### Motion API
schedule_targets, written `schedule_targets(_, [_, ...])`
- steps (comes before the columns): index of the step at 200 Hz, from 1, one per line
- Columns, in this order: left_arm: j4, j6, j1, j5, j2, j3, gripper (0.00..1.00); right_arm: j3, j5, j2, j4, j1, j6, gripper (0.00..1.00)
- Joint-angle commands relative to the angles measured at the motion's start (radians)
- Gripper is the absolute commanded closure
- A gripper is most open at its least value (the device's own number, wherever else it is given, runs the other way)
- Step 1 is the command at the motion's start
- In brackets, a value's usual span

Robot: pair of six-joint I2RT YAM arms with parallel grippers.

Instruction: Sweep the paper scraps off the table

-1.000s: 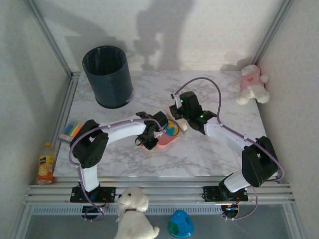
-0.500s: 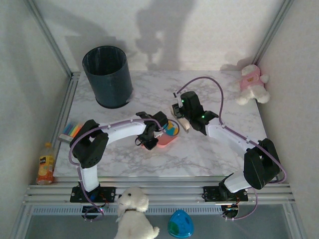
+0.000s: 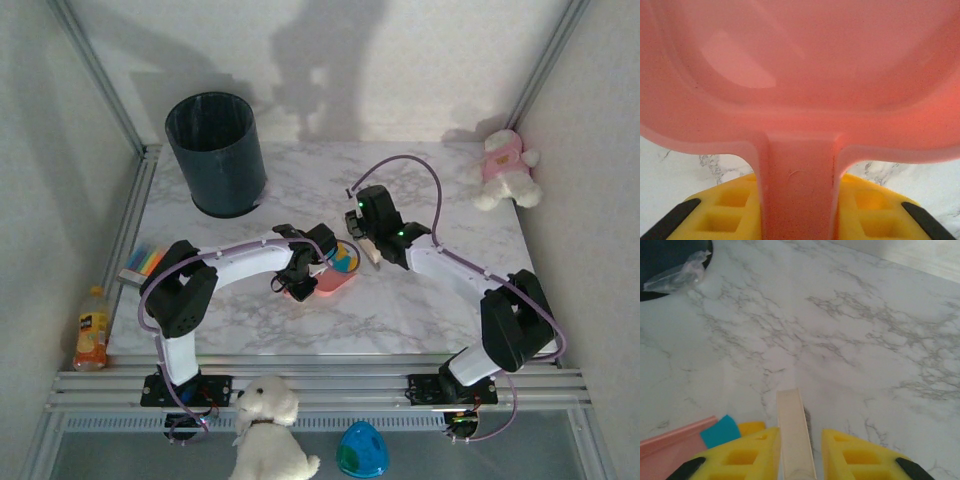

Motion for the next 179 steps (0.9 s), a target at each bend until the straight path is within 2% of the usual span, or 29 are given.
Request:
schedule_targets(1, [-0.049,0.022,-0.004,0.018,-0.025,0.006,1.00,0.030,-0.068,0.026,-0.031,0.019,-0.004,1.00])
schedule_targets(94, [-0.043,0.025,-0.004,0.021,-0.022,0.005,1.00,0.036,-0.238,0.006,-0.036,0.035,0.023,1.00])
schedule_targets(152, [-0.044,0.028,-0.005,0.031,-0.024,0.006,1.00,0.014,-0.283,-0.055,-0.022,0.034,0.033,1.00])
schedule_targets(179, [-0.043,0.028,-0.005,0.032,-0.031,0.006,1.00,0.013,-0.249,-0.072,-0.024,0.034,0.036,1.00])
